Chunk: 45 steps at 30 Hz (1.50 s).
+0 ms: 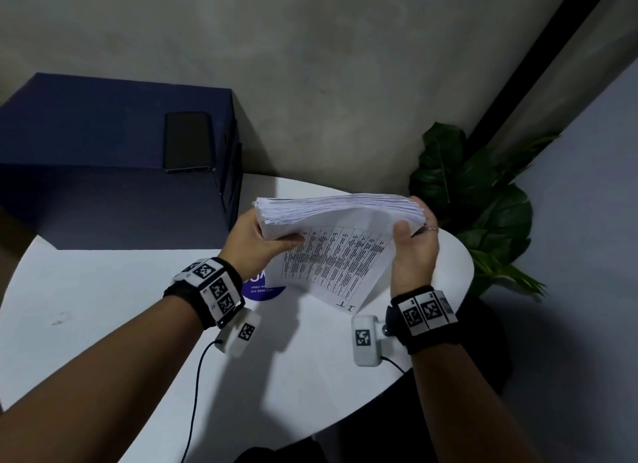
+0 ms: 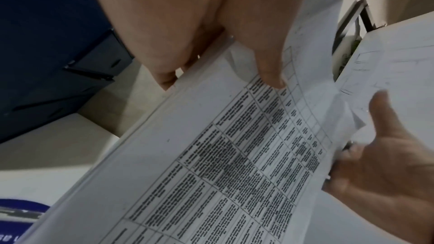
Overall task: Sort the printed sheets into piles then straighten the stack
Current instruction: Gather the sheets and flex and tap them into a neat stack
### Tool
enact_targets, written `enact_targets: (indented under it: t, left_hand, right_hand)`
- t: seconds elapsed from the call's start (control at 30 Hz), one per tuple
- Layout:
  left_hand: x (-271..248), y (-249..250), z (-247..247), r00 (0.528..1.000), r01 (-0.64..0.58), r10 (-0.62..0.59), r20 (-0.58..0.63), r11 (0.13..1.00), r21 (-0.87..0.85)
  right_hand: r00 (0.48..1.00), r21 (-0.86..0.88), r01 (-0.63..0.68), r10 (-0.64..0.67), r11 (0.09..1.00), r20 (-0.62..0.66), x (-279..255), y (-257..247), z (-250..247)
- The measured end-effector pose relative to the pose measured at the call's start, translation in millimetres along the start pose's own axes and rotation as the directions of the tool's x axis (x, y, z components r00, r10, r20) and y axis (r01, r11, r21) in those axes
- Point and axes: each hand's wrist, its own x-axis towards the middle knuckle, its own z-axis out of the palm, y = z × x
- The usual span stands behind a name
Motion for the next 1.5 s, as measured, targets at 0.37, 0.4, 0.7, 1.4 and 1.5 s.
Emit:
enact_targets:
  t: [0.37, 0.4, 0.7, 1.4, 1.5]
  left_hand:
    - [6.6, 0.2, 8.2, 0.989, 0.059, -0.068, -0.134, 0.996, -0.069]
    - [5.9, 1.7, 8.5, 0.985, 0.037, -0.051, -0.168, 0.995, -0.089]
    - [-20.2, -16.1, -27.5, 0.993, 0.116, -0.117, -0.036, 0.993, -0.016]
    - [-34.1, 17.2, -14.8, 0.991, -0.107, 0.109, -0.072, 0.994, 0.026]
    - [-44.6, 11.7, -15.8, 0.995, -0.068, 0.066, -0.072, 0.997, -0.027]
  right_hand:
    - [0.975, -0.244, -0.216, 0.224, 0.945, 0.003, 6.8, 12.8, 5.0]
    - [0.980, -0.236, -0.191, 0.197, 0.953, 0.000, 5.6, 9.9, 5.0]
    - [0.976, -0.290, -0.149, 0.187, 0.945, 0.108, -17.4, 4.4, 3.7]
    - [0.993, -0.347, -0.094, 0.114, 0.933, 0.038, -28.5, 1.9, -3.1]
    - [0.988, -0.354, -0.100, 0.136, 0.930, 0.078, -35.7, 8.7, -0.3]
